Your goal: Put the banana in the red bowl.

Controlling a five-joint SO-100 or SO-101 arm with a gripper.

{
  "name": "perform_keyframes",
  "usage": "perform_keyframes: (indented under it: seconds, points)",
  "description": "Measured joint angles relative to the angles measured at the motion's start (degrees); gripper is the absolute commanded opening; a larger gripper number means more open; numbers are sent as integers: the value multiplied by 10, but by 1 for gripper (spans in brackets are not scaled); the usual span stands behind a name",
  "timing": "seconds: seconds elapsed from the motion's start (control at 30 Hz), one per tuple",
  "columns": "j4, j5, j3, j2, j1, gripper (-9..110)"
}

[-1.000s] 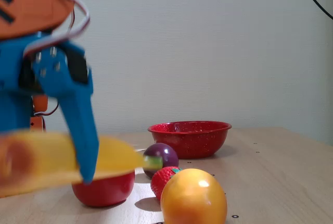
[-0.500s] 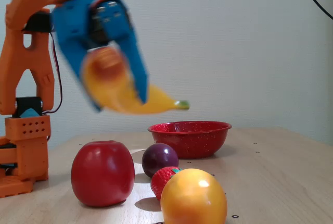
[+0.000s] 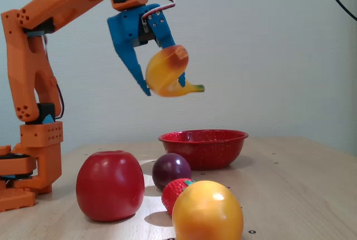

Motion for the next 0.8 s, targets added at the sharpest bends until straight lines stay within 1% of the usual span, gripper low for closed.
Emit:
perform_keyframes:
  seconds: [0.2, 0.27, 0.43, 0.6, 0.8]
  points:
    - [-5, -90, 38, 27, 148, 0]
    - [-31, -113, 59, 31, 192, 0]
    - [-152, -147, 123, 32, 260, 0]
    - [-276, -143, 185, 32, 318, 0]
    - [-437, -130, 262, 32, 337, 0]
